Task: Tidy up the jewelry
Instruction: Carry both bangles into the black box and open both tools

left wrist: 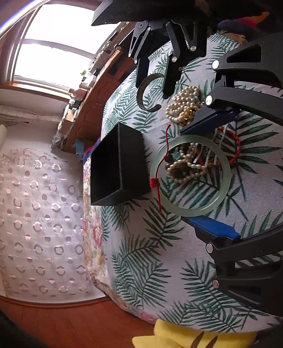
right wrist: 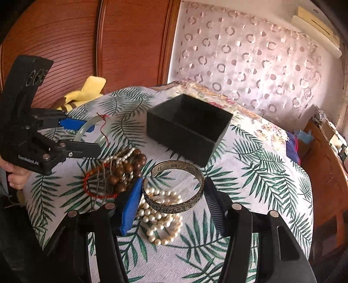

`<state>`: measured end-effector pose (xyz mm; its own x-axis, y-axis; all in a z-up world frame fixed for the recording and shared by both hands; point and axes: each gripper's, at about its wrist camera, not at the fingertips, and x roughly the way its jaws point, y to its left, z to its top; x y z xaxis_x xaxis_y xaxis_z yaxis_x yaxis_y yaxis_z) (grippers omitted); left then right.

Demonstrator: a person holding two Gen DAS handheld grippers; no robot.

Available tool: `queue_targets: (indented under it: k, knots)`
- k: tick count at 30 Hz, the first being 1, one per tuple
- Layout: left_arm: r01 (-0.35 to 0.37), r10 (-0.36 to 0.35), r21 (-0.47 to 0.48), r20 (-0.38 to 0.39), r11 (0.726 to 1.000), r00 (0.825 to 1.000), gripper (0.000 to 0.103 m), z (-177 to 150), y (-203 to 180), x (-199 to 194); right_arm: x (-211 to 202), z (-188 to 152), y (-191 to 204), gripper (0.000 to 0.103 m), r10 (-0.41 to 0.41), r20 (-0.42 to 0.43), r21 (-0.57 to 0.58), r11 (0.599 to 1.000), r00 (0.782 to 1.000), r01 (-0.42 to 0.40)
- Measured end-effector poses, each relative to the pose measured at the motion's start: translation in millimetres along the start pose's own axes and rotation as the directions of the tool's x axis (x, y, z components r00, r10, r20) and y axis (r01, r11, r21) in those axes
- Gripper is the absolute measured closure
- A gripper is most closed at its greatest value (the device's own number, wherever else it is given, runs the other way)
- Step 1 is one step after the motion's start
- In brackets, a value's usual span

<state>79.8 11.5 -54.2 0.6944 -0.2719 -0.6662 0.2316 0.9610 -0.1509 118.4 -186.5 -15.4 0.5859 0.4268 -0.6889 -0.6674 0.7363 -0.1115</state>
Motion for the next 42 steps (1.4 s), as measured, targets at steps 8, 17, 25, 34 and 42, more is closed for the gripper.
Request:
queue_targets:
  k: [8,17,25,34,42]
  knots:
    - [-0.004,0.004,0.028,0.021,1.0,1.0,0.034,29.3,-2.5,13.6,8.3,16.9,-22.9,0.043,-0.013,0.031,0.047,0.999,0.999,0.011]
    - [-0.029,0.026,0.063,0.037,0.998,0.999,0.034,72.4,-6.0,37.5,20.6,35.3,-53.6,0.043,-0.035,0.065,0.106,0.994,0.997,0.028]
    - [-0.049,0.049,0.077,0.003,0.996,0.999,0.034,98.8,-6.8,68.2,32.8,38.6,-71.7,0.043,-0.045,0.062,0.154,0.987,0.997,0.035]
    - [-0.057,0.059,0.05,-0.052,0.997,0.997,0.034,107.2,1.4,100.6,43.1,44.2,-79.9,0.043,-0.041,0.046,0.17,0.985,0.998,0.033]
    - [-0.062,0.062,0.034,0.005,0.997,0.998,0.029,110.6,8.1,82.8,49.9,51.7,-78.9,0.043,-0.015,0.053,0.17,0.985,0.998,0.006]
